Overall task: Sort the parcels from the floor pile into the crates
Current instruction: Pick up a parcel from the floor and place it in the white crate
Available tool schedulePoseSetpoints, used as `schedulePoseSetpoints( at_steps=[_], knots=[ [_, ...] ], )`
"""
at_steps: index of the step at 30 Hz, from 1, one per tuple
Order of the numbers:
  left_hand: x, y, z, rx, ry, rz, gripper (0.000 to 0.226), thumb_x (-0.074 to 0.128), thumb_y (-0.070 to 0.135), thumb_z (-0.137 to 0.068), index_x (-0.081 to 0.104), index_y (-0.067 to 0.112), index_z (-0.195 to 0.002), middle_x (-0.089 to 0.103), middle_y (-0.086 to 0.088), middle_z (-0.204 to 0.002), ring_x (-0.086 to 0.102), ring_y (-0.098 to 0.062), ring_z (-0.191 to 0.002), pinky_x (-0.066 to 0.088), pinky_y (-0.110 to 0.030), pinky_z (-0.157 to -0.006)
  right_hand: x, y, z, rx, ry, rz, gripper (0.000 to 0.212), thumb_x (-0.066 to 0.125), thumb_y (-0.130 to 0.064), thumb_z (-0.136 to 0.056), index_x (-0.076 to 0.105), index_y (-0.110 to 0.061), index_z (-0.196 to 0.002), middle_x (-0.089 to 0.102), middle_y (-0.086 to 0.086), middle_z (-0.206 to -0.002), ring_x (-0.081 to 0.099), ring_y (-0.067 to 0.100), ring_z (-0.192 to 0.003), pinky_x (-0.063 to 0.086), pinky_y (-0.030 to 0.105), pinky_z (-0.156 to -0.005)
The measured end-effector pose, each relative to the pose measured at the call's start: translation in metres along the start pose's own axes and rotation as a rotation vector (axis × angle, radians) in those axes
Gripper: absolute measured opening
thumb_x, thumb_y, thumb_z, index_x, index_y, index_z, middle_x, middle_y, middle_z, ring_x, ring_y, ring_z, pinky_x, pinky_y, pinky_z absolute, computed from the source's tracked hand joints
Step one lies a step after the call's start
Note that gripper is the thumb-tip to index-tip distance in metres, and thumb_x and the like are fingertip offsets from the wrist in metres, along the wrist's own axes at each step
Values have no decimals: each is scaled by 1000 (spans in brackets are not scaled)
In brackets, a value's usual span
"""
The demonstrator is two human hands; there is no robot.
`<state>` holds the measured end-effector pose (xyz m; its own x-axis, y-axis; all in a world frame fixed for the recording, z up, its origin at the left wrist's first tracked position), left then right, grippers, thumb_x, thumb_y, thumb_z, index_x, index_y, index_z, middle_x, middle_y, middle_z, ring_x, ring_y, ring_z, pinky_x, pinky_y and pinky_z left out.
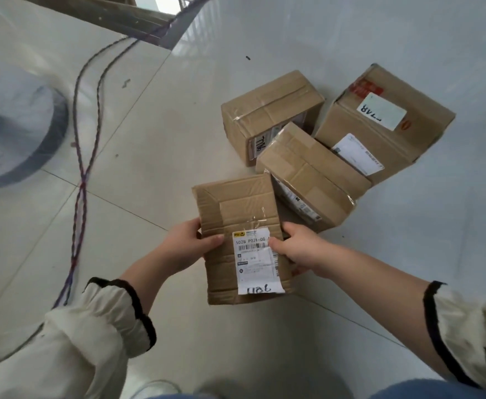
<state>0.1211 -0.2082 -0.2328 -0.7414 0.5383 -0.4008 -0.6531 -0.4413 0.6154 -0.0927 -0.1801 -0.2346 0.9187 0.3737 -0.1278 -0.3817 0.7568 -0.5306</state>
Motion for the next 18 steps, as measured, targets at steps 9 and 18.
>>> schedulePoseSetpoints(
  at_steps=[9, 18],
  knots=[
    [8, 2, 10, -33, 142, 44, 35, 57, 36, -91, 55, 20, -122, 65, 3, -111, 60, -16, -100, 47, -32, -80, 1, 11, 7, -146, 62, -183, 26, 56, -24, -93, 60, -23, -118, 69, 0, -108, 66, 17, -92, 55, 34, -81],
    [15, 42, 46, -102, 500, 319, 12, 53, 36, -93, 53, 28, -102, 59, 18, -88, 58, -8, -86, 45, -27, -74, 5, -28, 46, -277, 263, -296, 22, 48, -28, -95, 56, -43, -110, 63, -20, -95, 54, -10, -82, 44, 9, -69]
  ],
)
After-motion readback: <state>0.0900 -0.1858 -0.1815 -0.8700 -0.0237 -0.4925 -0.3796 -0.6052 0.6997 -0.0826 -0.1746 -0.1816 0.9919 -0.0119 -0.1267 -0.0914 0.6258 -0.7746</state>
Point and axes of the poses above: each hand's wrist, its own z-axis away from the middle knuckle, its own x-axis out of the palm, y = z × x, the point moved 3 cm from there along -z, towards the middle knuckle
